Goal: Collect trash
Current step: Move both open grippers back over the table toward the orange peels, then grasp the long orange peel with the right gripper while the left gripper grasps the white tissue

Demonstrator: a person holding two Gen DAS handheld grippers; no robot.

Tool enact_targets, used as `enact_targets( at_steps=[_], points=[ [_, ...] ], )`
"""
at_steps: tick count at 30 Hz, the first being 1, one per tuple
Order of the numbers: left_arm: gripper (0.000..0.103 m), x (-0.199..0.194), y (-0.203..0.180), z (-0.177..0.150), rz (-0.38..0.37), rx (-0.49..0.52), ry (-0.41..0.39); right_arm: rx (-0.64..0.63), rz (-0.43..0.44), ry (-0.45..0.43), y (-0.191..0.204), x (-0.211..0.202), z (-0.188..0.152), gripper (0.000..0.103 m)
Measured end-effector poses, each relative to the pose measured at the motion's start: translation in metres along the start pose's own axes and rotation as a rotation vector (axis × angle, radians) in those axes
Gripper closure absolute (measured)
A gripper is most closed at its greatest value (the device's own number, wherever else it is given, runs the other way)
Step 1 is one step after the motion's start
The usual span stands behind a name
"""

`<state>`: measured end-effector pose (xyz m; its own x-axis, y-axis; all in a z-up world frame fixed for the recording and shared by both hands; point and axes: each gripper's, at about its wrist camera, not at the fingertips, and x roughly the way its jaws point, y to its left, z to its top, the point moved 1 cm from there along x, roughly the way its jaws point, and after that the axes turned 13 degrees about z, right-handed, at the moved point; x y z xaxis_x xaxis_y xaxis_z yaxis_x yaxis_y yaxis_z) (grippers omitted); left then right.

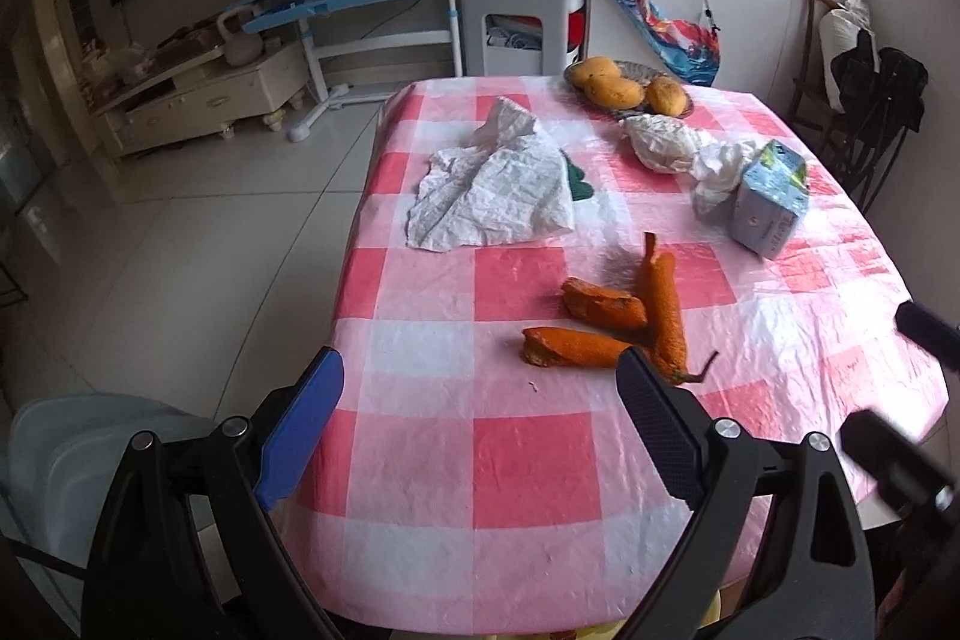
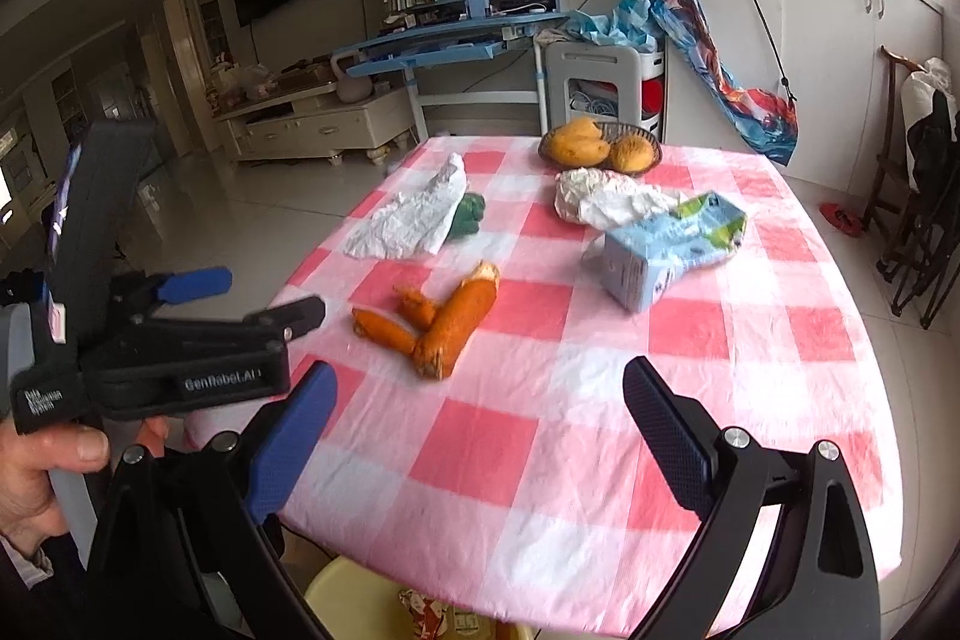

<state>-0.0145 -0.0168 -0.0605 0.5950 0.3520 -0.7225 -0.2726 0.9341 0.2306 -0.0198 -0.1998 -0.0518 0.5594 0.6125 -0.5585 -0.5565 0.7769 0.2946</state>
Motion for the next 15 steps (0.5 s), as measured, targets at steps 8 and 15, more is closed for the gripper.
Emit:
enact_targets(
  at_steps=[8,15],
  points=[
    [0.014,0.027,-0.006,0.011,0.006,-0.007,0.065,0.055,-0.002,0.056,-0.018,0.03,0.01,0.011],
    [0.014,0.043,0.014,0.015,0.019,-0.118,0.113,0.033,0.015,0.105,-0.011,0.062,0.011,0.012]
  ],
)
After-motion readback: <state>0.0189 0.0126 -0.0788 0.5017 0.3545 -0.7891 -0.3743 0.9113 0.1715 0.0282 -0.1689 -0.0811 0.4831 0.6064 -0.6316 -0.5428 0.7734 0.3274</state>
